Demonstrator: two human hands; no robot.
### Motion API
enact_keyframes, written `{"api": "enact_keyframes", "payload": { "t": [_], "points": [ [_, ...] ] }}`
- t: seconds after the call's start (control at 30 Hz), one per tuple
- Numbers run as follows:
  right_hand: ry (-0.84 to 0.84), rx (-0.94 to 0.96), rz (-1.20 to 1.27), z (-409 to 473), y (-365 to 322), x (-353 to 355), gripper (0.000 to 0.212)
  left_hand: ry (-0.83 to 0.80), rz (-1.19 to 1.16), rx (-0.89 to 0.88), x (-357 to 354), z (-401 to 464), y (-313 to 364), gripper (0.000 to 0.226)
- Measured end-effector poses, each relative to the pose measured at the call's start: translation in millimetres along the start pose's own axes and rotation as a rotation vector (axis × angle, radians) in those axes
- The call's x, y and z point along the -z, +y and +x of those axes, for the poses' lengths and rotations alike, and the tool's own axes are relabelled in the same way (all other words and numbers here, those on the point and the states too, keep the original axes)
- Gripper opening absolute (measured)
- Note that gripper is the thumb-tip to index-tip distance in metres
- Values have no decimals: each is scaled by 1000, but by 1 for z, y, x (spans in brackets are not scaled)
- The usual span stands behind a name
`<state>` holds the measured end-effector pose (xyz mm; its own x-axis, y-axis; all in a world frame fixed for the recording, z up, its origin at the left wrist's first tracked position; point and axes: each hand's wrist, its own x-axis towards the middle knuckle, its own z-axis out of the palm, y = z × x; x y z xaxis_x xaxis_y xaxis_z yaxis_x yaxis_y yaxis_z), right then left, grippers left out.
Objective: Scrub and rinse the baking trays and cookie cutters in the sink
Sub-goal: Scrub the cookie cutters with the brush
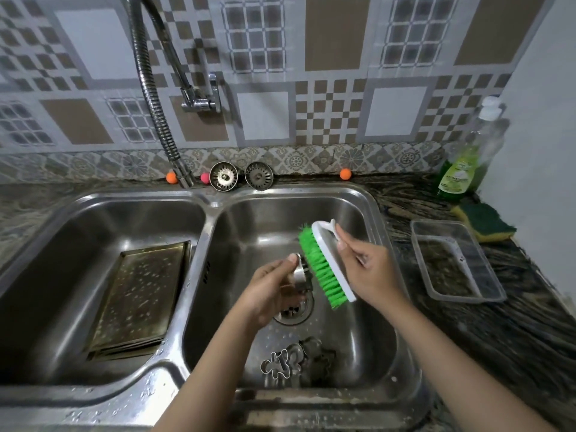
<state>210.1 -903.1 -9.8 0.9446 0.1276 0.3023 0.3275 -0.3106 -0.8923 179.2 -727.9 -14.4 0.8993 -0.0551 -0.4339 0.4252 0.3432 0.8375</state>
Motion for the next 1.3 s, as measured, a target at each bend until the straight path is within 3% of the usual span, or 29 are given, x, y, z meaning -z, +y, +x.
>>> {"api": "enact_keyframes", "payload": {
  "t": [0.2, 0.27, 0.33, 0.43, 0.57, 0.67, 0.73, 0.83, 0.97, 1.07, 1.3],
  "points": [
    [8, 29, 99, 11, -14, -16, 35, 5, -243, -34, -10, 1, 13, 26],
    [-60, -4, -3, -4, -2, -11, 35, 33, -394, -83, 8, 3, 29, 31],
    [-145, -45, -121, -22, 15, -7, 36, 67, -400, -150, 26, 5, 47, 31],
    [-63, -135, -30, -34, 27, -4, 35, 155, -36, -267, 31, 10, 55, 20],
    [182, -164, 181, -14, 8, 1, 32, 280, 530, -365, 20, 20, 27, 50],
    [163, -146, 250, -1, -3, -1, 31, 259, 885, -421, 16, 25, 12, 55],
    [107, -170, 241, 3, -2, -4, 30, 181, 977, -433, 9, 21, 11, 61],
    [76, -232, 279, 0, 7, -9, 27, 96, 827, -433, 7, 17, 11, 67],
    [114, -407, 459, -8, 15, -15, 19, 102, 363, -423, 10, 11, 10, 82],
    [153, -508, 575, -12, 13, -22, 18, 82, 278, -478, 6, 6, 8, 72],
    [230, -344, 517, 4, -5, -18, 20, -66, 95, -347, -1, 2, -1, 52]
  ]
}}
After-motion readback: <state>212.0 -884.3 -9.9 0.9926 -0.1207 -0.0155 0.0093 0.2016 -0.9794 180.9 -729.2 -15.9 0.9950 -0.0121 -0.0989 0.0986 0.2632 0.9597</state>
